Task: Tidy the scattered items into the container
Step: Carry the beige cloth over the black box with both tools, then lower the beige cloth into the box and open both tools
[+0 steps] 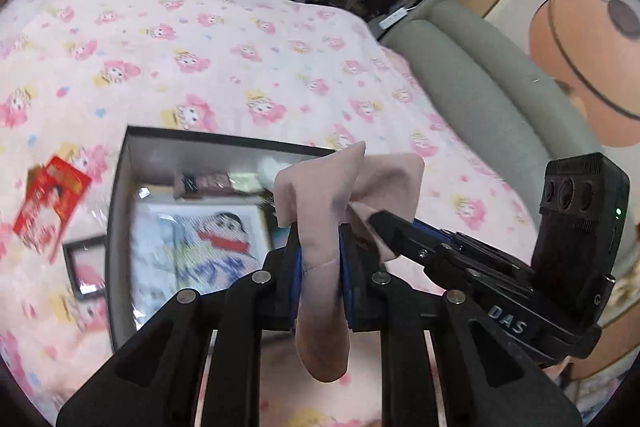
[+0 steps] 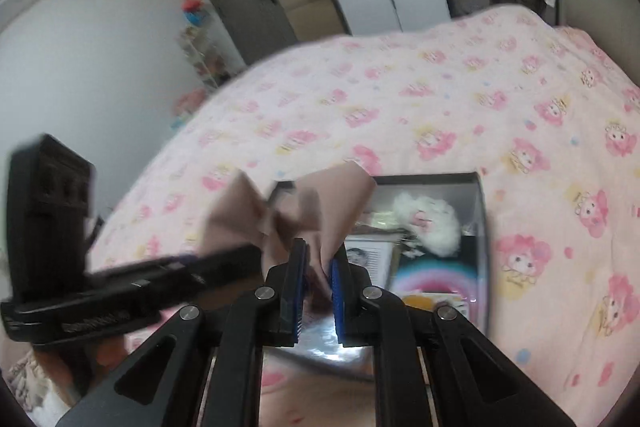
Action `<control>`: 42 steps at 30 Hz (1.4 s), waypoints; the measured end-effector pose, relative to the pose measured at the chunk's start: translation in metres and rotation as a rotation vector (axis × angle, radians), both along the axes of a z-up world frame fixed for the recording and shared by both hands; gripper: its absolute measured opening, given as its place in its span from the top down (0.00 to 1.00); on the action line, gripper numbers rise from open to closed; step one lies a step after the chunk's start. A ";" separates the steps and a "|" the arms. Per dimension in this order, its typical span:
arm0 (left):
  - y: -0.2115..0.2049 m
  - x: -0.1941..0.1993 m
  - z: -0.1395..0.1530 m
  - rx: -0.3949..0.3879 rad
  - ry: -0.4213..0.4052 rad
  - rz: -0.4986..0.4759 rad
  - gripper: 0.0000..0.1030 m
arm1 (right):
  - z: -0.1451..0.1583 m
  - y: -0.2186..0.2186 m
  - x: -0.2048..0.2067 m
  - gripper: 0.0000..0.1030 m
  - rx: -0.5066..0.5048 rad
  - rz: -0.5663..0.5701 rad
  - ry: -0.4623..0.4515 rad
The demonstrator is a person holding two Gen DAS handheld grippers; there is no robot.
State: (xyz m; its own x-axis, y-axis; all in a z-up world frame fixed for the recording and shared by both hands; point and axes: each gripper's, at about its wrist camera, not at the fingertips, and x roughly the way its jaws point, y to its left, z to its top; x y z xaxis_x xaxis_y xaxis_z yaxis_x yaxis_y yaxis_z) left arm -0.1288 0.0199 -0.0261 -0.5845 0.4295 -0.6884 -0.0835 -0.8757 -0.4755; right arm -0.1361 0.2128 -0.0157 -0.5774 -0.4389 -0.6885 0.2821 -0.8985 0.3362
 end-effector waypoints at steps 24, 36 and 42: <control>0.008 -0.023 -0.082 -0.181 -0.265 0.015 0.75 | -0.077 0.037 -0.023 0.69 0.075 -0.146 -0.151; 0.007 -0.008 -0.068 -0.224 -0.247 0.039 0.69 | -0.101 0.017 -0.033 0.69 0.171 -0.139 -0.207; 0.036 -0.023 -0.107 -0.279 -0.380 -0.067 0.69 | -0.109 -0.001 -0.032 0.69 0.197 -0.057 -0.243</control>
State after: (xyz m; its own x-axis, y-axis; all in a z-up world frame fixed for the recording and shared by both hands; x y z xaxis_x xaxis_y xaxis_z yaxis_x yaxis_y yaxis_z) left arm -0.1518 0.0557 -0.1333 -0.2467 0.2261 -0.9423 -0.0097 -0.9729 -0.2309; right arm -0.1678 0.2122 -0.1249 -0.4057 -0.2549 -0.8778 0.1627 -0.9651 0.2051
